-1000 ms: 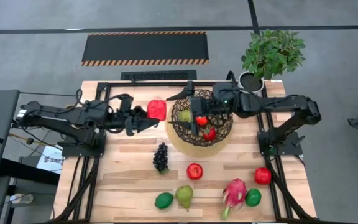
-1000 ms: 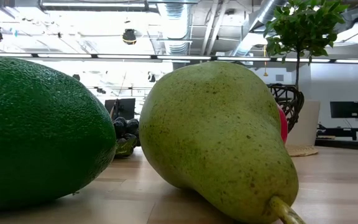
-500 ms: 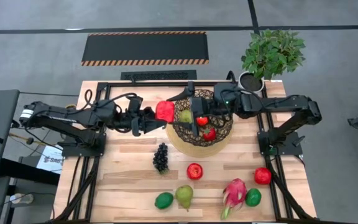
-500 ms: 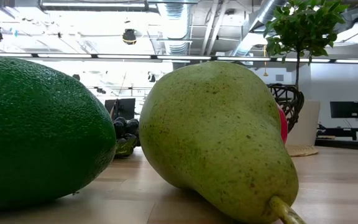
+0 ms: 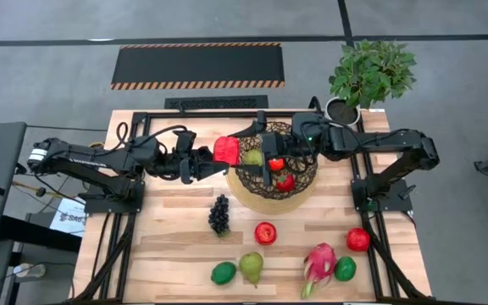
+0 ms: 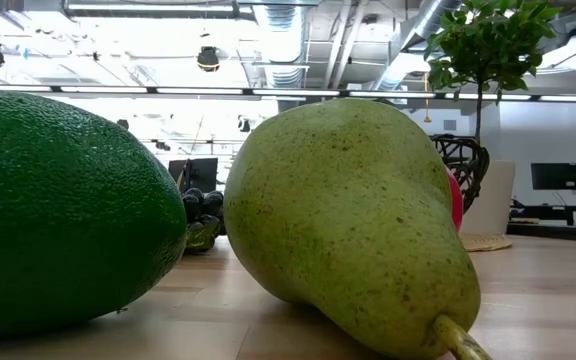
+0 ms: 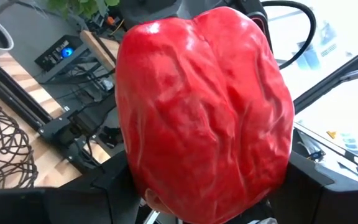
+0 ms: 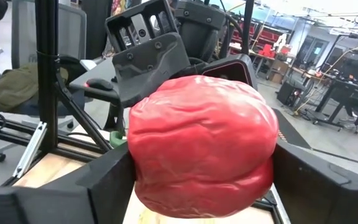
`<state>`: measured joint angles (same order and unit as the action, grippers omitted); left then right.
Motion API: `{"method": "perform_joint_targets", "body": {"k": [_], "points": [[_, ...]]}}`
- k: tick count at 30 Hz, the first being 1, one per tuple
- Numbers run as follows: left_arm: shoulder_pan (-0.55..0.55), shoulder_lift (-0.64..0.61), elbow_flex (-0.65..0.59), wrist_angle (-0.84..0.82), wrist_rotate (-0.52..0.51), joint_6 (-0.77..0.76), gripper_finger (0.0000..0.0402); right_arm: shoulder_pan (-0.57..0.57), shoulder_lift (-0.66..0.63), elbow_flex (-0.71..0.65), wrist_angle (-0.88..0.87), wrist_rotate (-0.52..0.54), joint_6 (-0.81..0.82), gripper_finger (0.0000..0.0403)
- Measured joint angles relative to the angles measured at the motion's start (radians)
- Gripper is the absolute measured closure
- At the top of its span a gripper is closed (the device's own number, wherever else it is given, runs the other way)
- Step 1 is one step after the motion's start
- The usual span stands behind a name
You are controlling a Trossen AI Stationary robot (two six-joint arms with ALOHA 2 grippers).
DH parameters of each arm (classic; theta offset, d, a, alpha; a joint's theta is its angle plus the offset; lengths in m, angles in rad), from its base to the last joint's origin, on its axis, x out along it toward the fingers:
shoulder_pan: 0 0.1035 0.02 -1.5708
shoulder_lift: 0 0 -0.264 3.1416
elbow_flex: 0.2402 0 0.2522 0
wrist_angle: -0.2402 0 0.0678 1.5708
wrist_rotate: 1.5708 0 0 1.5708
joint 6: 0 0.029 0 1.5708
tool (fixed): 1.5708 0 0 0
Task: Build produce basket
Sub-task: Put the red bell pepper into the black basket
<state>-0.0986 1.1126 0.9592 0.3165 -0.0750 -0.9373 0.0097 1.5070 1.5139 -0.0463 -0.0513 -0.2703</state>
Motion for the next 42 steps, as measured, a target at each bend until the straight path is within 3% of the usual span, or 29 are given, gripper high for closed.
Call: {"method": "perform_joint_targets", "body": {"k": [6,13,20,25,29,32,39,42], "points": [[0.0,0.006,0.0,0.008,-0.004,-0.002,0.015,0.0,-0.001,0.0,-0.016,0.0,-0.019,0.0111],[0.0,0.008,0.0,0.019,-0.028,-0.006,0.0127,-0.006,0.0,0.0,-0.017,0.006,-0.024,0.0119],[0.002,0.008,0.0,-0.009,-0.07,0.015,0.0071,-0.022,0.005,-0.001,-0.032,0.101,-0.032,0.012],[0.012,-0.011,0.001,-0.098,-0.118,0.055,0.0057,-0.06,-0.015,-0.002,-0.105,0.22,0.004,0.0121],[0.039,-0.044,0.004,-0.173,-0.114,0.058,0.0057,-0.108,-0.038,-0.002,-0.276,0.384,0.079,0.0121],[0.053,-0.058,0.003,-0.237,-0.115,0.058,0.0057,-0.147,-0.05,-0.003,-0.501,0.475,0.195,0.0121],[0.066,-0.08,0.002,-0.426,-0.113,0.053,0.0057,-0.231,-0.015,-0.016,-1.074,0.461,0.462,0.0118],[0.066,-0.08,0.002,-0.54,-0.111,0.038,0.0056,-0.234,-0.007,-0.057,-1.159,0.388,0.511,0.0109]]}}
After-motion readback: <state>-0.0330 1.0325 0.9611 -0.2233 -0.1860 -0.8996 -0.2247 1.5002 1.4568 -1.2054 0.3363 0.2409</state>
